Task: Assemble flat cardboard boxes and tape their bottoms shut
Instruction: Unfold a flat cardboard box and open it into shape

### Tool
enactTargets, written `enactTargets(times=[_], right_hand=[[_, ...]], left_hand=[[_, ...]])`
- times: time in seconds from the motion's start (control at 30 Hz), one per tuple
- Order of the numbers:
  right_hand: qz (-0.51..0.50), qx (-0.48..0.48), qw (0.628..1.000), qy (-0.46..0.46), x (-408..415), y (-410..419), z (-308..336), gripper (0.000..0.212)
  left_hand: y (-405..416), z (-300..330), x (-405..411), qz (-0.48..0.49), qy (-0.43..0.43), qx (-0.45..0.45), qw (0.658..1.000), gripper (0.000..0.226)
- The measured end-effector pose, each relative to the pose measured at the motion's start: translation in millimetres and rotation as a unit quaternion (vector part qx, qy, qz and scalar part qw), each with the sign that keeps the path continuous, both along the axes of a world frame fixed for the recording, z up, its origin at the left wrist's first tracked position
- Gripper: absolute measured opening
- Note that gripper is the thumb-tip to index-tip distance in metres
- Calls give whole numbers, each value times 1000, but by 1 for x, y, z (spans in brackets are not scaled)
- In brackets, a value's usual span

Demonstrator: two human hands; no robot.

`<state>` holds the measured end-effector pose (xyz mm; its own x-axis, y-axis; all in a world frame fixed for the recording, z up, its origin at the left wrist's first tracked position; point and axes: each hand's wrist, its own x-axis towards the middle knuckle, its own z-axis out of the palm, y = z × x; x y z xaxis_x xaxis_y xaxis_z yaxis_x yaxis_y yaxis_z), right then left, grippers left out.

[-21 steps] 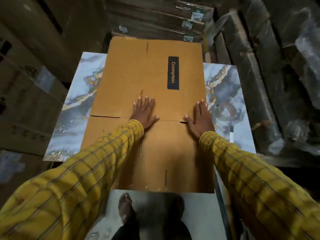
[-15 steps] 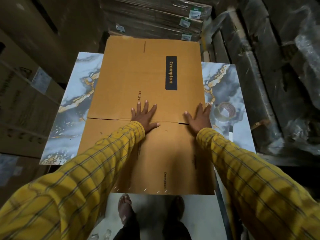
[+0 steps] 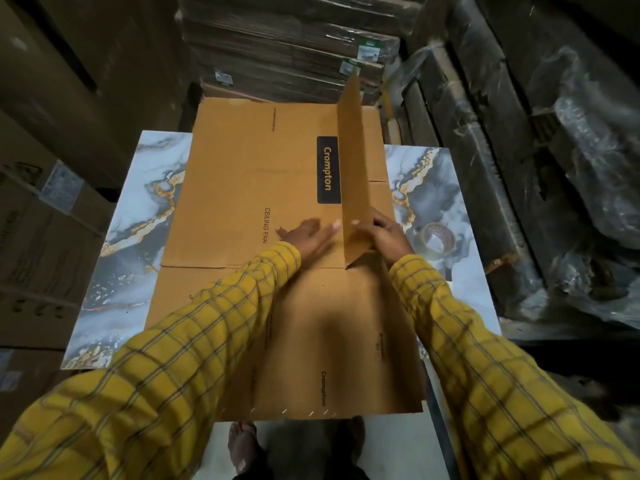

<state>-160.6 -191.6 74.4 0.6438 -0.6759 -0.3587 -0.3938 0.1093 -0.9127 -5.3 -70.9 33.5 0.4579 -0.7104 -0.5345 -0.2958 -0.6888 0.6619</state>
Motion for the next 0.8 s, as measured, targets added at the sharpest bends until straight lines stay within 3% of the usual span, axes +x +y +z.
enactTargets(times=[0.07, 0.1, 0.13, 0.2, 0.33, 0.47, 0.63, 0.8], right_hand=[[101, 3, 995, 15, 6, 12, -2, 72], [141, -2, 989, 35, 9, 17, -5, 88], [180, -17, 982, 58, 10, 22, -6, 97], [222, -22, 970, 95, 12, 26, -5, 103], [176, 48, 982, 56, 10, 20, 8, 85], [90, 33, 991, 91, 15, -6, 17, 50], [78, -115, 938, 318, 20, -39, 2, 81], [10, -78, 930, 360, 13, -44, -8, 116]], left_hand=[[-19, 18, 4, 106, 155, -141, 972, 116], [-27, 23, 5, 133, 200, -166, 956, 113], [-32, 30, 5, 134, 226, -175, 949, 101], [-38, 35, 3, 117, 199, -188, 955, 73], [-38, 27, 5, 102, 131, -192, 967, 61], [-33, 39, 17, 119, 160, -222, 954, 59], [-11, 75, 38, 95, 208, -277, 933, 58], [22, 104, 60, 102, 233, -296, 921, 53]])
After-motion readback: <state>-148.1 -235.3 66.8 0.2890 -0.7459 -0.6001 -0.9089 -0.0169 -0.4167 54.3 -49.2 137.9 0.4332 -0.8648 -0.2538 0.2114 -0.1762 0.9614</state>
